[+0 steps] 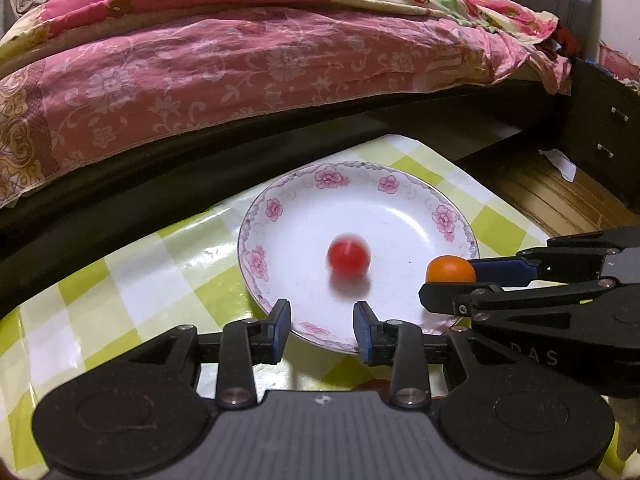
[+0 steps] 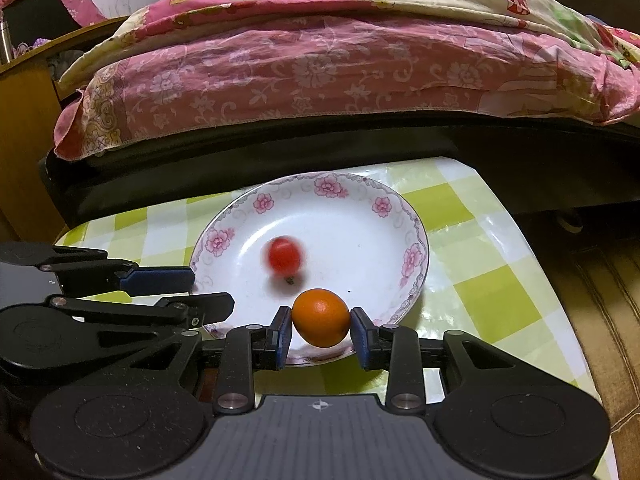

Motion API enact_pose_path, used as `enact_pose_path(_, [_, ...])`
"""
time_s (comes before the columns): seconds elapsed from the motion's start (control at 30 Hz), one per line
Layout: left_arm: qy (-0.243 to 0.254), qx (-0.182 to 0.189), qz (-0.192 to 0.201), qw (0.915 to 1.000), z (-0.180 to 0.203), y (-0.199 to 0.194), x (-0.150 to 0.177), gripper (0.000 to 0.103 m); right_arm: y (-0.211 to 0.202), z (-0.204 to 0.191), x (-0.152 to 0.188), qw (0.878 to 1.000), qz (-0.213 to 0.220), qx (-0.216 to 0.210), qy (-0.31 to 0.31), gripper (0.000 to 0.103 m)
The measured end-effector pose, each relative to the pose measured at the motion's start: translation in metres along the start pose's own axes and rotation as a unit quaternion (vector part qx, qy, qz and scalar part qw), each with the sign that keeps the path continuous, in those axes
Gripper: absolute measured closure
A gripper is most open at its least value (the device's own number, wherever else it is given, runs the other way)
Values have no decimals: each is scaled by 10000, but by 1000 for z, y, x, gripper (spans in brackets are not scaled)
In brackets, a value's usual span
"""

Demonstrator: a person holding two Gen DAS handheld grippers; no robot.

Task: Organize fruits
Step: 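Carry both fruits over the white plate and open both grippers to drop them, then withdraw both grippers from the plate back toward the remaining fruit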

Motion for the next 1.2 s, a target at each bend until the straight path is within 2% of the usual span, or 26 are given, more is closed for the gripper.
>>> enact_pose_path(0.4, [-33,9,171,9998,-5,-23,-1,59,-12,4,-9,9996,185,-99,184,71])
enact_pose_path(0.6, [-45,-5,165,9999,-8,-35,8,59,-19,-6,-6,9995,198,-252,43,70])
enact_pose_path(1.03, [-61,267,-14,9996,-16,-64,47,58,-34,-16,28,9984,-137,-473,-269,70])
enact_pose_path(1.2, [136,433,-54,9990,-12,-73,62,58,-42,-17,45,9972,-251,-506,-498,69])
Point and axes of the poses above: each gripper's, at about its wrist camera, not at the fingertips, and y roughly the way its jaws point, z to its right, x to its underside, the point moved 1 cm from there along y, roughly the way its jaws point, and after that the axes turned 11 degrees about y, right-handed, at the moved point
